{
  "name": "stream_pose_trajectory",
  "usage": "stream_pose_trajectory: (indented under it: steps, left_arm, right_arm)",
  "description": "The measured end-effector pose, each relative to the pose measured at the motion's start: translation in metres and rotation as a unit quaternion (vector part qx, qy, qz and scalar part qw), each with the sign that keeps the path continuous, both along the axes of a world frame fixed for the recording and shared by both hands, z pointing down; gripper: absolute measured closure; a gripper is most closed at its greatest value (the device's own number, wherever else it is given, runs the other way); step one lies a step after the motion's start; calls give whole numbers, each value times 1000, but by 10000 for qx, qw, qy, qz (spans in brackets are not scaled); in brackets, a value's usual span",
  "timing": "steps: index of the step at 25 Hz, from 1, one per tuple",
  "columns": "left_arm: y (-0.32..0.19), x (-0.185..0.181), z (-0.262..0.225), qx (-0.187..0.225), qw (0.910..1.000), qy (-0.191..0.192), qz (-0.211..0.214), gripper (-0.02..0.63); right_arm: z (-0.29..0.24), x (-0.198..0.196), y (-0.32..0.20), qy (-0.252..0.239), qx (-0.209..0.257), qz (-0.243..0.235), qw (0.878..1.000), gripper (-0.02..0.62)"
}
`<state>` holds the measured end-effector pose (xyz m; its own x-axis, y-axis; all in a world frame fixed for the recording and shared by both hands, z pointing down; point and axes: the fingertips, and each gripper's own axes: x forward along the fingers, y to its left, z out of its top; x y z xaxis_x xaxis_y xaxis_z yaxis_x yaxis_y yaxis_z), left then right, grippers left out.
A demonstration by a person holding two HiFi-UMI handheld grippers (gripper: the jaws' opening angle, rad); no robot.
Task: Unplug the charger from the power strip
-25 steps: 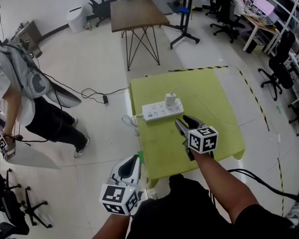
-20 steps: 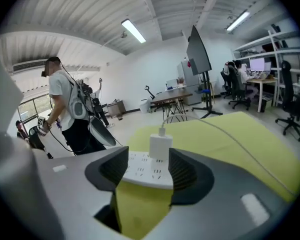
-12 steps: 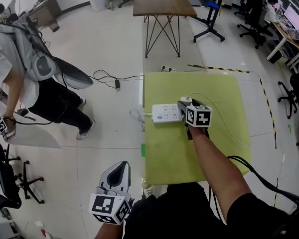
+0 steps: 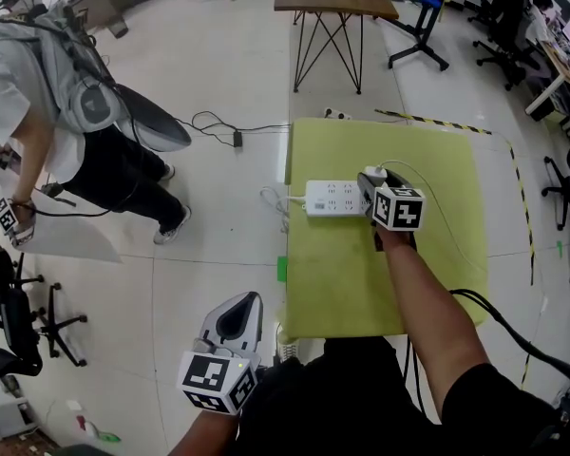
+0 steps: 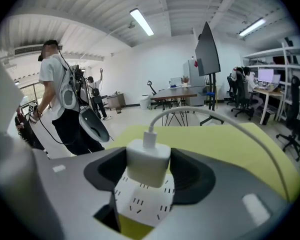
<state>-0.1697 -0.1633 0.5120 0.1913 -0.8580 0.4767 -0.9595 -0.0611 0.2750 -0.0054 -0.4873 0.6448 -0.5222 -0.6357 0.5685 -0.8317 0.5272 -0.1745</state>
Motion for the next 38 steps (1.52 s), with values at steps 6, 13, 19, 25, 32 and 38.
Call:
stream_pose_trajectory:
  steps: [6, 13, 19, 25, 32, 38]
  left_arm:
    - [3, -6, -6, 98, 9999, 67, 44, 600]
    - [1, 1, -12, 229, 9988, 122, 414, 600]
    - [14, 12, -18, 259, 9966, 177, 760, 600]
    - [40, 20, -16, 301, 9939, 234, 1037, 600]
    - [62, 18, -18, 392, 9940, 234, 990, 600]
    - [67, 2, -23, 462, 9953, 210, 824, 600]
  right_arm:
    - [-31, -12, 70, -312, -300, -727, 9964, 325]
    - [-6, -19, 207, -167, -1210, -1631, 9790, 325]
    - [-8, -8, 261, -169, -1311, -1497, 9799, 325]
    - [14, 1, 304, 256, -1552, -1461, 9767, 324]
    - [55, 19, 321, 937, -1769, -1317, 9709, 326]
    - [60, 8, 310, 949, -1630, -1321, 9731, 327]
